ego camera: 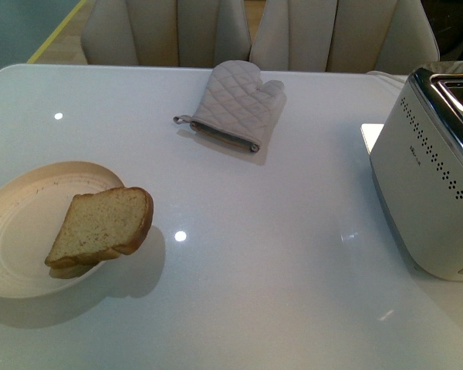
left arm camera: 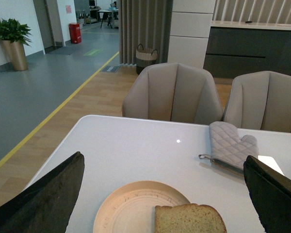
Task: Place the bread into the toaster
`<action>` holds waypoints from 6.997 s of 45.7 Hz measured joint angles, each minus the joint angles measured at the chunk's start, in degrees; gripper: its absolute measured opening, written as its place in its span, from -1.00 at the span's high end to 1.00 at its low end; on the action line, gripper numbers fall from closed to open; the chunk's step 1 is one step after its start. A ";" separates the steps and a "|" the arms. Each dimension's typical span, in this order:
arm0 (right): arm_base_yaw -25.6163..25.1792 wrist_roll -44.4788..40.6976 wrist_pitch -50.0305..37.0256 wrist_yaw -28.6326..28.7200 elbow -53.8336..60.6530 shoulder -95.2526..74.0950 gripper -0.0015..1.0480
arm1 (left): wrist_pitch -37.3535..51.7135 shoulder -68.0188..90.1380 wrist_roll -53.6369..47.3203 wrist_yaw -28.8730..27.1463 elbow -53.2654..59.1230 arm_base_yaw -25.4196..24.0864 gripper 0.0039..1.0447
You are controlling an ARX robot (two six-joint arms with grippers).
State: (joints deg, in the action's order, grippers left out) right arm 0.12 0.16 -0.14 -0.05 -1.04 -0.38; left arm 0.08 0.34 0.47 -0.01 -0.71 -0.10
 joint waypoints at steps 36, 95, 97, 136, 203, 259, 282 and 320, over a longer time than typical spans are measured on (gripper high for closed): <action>0.00 0.00 0.00 0.00 0.00 0.04 -0.83 | 22.75 41.29 34.58 7.37 -8.68 -7.41 -0.87; 0.00 0.00 0.00 0.00 0.00 0.04 -0.83 | 49.27 135.93 16.79 1.95 -38.05 -13.68 -0.87; 0.00 0.00 0.00 0.00 0.00 0.04 -0.83 | 48.89 136.65 16.61 1.86 -38.36 -13.40 -0.87; 0.00 0.00 0.00 0.00 0.00 0.04 -0.83 | 38.12 135.51 25.53 -1.33 -41.97 10.82 0.91; 0.00 0.00 0.00 0.00 0.00 0.07 -0.83 | 20.41 35.15 7.08 -7.32 -7.37 8.24 -0.03; 22.27 13.94 -0.74 -19.58 -18.34 -44.92 -0.83 | -0.20 -0.09 0.17 -0.02 -0.02 0.35 -0.20; 22.71 27.82 -17.03 -6.47 -36.87 -94.33 -0.83 | -0.20 -0.09 0.02 -0.02 -0.02 0.35 -0.87; 19.63 51.63 -19.58 4.04 -55.54 -129.50 -0.83 | -0.20 -0.09 0.02 -0.02 -0.02 0.35 -0.87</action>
State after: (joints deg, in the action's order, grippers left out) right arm 19.75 51.79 -19.73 3.99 -56.58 -129.88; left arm -0.12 0.25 0.49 -0.03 -0.73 0.25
